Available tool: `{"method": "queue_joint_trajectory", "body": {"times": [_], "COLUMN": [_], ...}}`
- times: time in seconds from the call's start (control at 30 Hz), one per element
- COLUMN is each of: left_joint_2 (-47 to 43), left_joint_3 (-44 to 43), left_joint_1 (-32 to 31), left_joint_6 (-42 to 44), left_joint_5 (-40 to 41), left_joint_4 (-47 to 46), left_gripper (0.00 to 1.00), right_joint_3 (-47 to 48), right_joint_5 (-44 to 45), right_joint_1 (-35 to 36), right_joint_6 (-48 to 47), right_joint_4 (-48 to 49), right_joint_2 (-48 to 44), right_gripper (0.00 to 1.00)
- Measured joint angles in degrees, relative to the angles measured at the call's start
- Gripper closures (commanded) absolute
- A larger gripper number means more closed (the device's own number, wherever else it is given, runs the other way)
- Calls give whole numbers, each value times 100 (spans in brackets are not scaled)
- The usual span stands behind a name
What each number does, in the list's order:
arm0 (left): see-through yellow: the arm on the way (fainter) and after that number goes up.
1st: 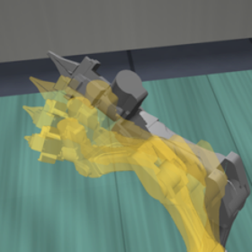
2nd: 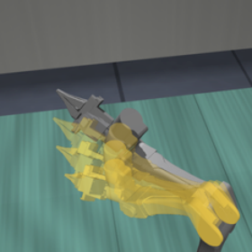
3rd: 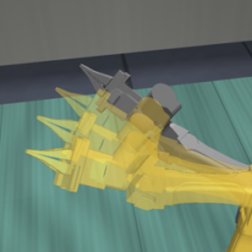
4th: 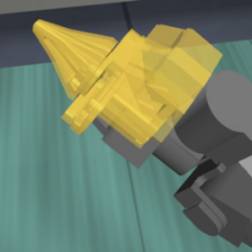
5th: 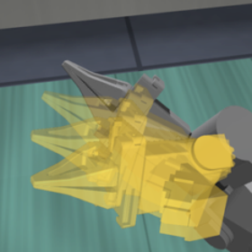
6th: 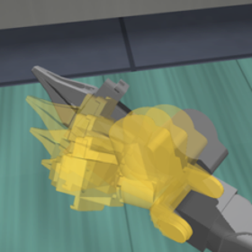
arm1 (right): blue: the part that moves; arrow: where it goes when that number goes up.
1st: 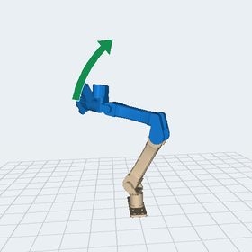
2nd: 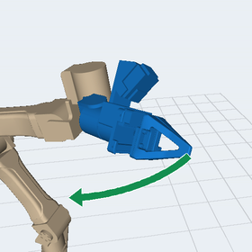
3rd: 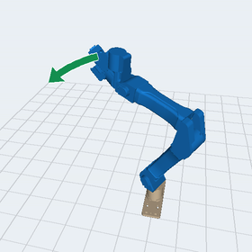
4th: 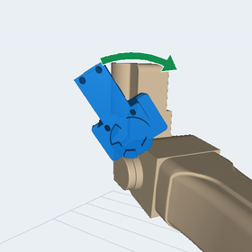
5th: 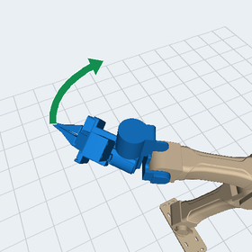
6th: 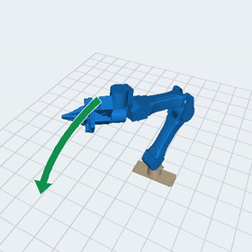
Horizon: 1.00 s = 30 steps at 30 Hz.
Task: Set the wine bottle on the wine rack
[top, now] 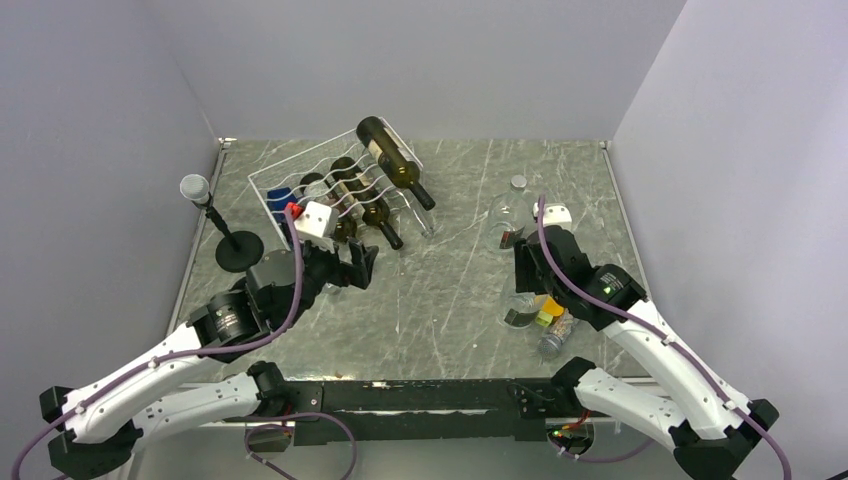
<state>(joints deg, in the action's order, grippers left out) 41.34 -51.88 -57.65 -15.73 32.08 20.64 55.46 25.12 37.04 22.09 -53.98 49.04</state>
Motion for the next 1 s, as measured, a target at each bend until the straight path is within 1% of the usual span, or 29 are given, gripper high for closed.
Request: {"method": "queue_joint_trajectory", "body": {"times": [0.2, 0.5, 0.67, 0.73, 0.8, 0.83, 0.87, 1.0], "left_joint_2": [105, 210, 278, 278, 278, 278, 278, 275], "left_joint_3": [11, 11, 11, 11, 11, 11, 11, 11], "left_joint_1": [7, 9, 9, 9, 9, 9, 9, 9], "left_joint_6": [0, -2, -4, -7, -9, -9, -9, -9], "left_joint_5": [-76, -219, -339, -380, -385, -385, -387, -407], "left_joint_4": [-26, -24, 17, 33, 35, 39, 46, 81], "left_gripper": [1, 1, 1, 1, 1, 1, 1, 1], "right_joint_3": [-87, -144, -144, -144, -144, -144, -144, -142], "right_joint_5": [-155, -328, -599, -645, -721, -754, -787, -979], "right_joint_1": [-66, -221, -278, -304, -345, -367, -396, -544], "right_joint_6": [37, 42, -26, -63, -105, -122, -140, -243], "right_joint_4": [11, 48, 50, 61, 76, 90, 107, 188], "right_joint_2": [-42, 13, 129, 144, 149, 151, 157, 186], "right_gripper": [38, 54, 59, 64, 86, 94, 100, 100]}}
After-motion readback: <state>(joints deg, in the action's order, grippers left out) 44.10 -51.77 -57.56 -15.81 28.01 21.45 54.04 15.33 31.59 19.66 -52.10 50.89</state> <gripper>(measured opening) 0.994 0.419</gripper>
